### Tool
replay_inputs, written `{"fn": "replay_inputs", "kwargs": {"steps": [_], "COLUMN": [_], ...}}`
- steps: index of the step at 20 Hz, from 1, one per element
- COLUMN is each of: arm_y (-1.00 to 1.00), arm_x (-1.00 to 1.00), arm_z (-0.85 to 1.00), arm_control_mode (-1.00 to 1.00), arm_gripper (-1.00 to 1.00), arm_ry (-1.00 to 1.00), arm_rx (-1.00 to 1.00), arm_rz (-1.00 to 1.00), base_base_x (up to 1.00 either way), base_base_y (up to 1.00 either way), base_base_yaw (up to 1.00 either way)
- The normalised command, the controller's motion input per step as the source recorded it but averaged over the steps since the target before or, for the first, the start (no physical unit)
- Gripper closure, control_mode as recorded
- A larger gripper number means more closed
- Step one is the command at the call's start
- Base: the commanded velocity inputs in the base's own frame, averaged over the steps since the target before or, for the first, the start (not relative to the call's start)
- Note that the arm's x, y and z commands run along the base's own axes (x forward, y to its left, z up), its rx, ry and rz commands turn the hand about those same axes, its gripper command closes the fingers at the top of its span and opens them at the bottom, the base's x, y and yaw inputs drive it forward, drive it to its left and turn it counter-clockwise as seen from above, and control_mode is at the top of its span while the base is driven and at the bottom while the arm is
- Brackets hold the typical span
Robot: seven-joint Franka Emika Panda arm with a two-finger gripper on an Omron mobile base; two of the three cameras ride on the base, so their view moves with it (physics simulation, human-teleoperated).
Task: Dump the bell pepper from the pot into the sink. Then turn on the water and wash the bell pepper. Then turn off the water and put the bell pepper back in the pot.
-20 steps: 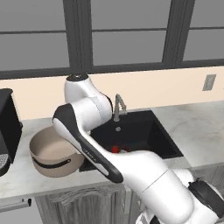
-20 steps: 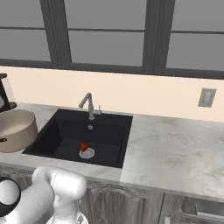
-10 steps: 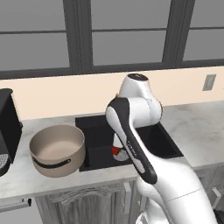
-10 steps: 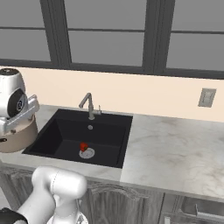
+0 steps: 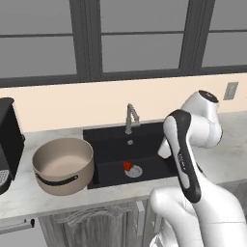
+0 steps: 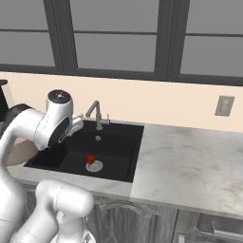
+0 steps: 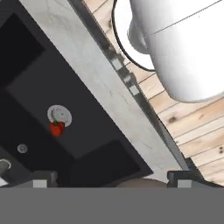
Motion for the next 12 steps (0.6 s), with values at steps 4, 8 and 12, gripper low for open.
{"fn": "replay_inputs", "kwargs": {"steps": [4, 8, 12], "arm_y": [-0.97, -0.78, -0.45], "arm_x": [0.58, 0.88, 1.00], "arm_z": [0.00, 0.00, 0.00], "arm_control_mode": [-1.00, -1.00, -1.00], "arm_gripper": [-1.00, -1.00, -1.00], "arm_ry": [0.03, 0.10, 0.14], "arm_rx": [0.16, 0.20, 0.30], "arm_rz": [-0.45, -0.33, -0.21], "base_base_x": [0.00, 0.00, 0.00], "base_base_y": [0.00, 0.00, 0.00], "base_base_yaw": [0.00, 0.00, 0.00]}}
